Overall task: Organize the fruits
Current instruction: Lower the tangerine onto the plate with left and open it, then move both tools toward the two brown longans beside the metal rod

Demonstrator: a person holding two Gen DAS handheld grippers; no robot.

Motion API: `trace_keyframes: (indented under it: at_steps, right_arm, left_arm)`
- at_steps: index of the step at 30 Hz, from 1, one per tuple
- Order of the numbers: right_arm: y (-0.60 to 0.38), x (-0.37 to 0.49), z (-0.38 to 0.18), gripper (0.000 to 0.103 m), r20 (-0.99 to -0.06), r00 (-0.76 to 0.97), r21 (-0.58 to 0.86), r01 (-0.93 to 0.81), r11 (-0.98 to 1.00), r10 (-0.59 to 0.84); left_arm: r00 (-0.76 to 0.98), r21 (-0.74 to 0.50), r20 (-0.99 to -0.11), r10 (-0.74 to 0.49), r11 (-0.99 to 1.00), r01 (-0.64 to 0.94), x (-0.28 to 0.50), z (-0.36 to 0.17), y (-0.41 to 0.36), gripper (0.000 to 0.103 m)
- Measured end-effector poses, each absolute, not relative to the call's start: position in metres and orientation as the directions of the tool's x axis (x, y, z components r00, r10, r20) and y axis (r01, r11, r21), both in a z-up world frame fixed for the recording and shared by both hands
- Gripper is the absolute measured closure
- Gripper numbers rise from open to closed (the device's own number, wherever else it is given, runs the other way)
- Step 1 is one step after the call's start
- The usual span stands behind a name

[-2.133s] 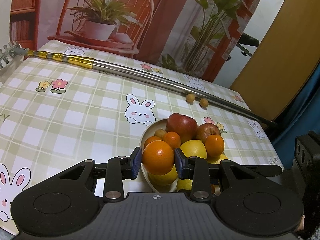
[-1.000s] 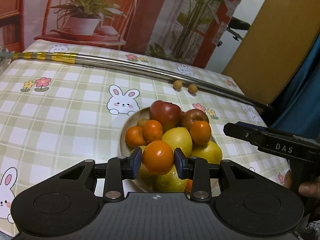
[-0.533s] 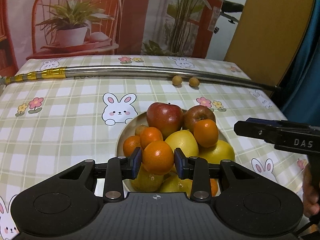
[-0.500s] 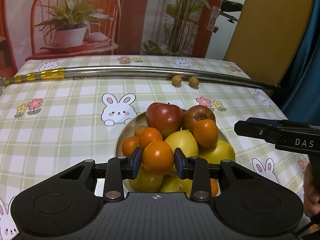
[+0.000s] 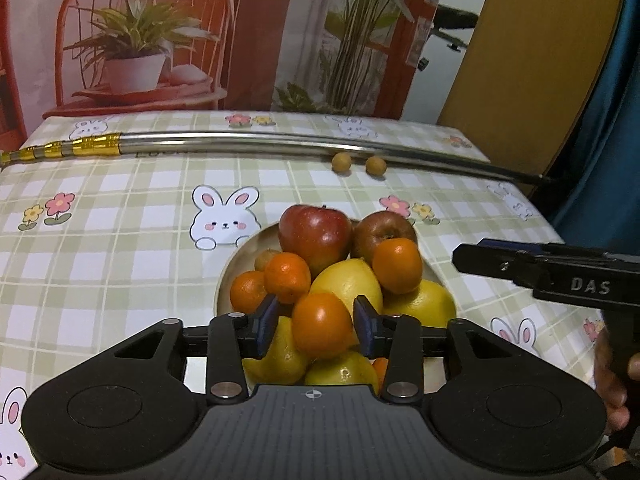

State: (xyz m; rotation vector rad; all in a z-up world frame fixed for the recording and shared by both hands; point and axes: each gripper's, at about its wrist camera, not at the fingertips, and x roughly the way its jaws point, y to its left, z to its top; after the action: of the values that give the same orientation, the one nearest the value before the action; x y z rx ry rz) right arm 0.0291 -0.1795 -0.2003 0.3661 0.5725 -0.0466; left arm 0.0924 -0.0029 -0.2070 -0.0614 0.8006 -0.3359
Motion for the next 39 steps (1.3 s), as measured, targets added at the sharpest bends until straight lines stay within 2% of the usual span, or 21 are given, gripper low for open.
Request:
trace_keyframes:
  at_steps: [1, 10, 20, 39]
  right_arm:
    - [-0.179, 0.029, -0.2, 0.06, -0.538, 0.841, 0.324, 0.143, 0.935, 0.058]
    - [-0.179, 0.029, -0.2, 0.06, -0.538, 0.841, 0.324, 0.143, 0.935, 0.057]
    - [-0.182, 0.026, -0.2, 0.06, -0.531, 0.846, 0.331, 0.157, 0.931, 0.046]
    - [-0.23, 0.023, -0.153, 0.06, -0.439, 0.891, 0.254, 0.244, 0.936, -0.114]
  left_arm:
    - [0.654, -0.179, -0.686, -0.319, 0.945, 0.273, 0.09, -0.206, -0.002, 0.051]
    - [0.725, -0.194, -0.636, -0.265, 0.964, 0.183, 0.074, -0.198, 0.011, 0.051]
    - [0.739, -0.197, -0.641, -0.206, 0.975, 0.101, 0.071, -0.193, 0.031, 0.051]
    - [0.821, -0.155, -0.554, -0.138, 0.986, 0.061, 0.087, -0.132, 0.069, 0.051]
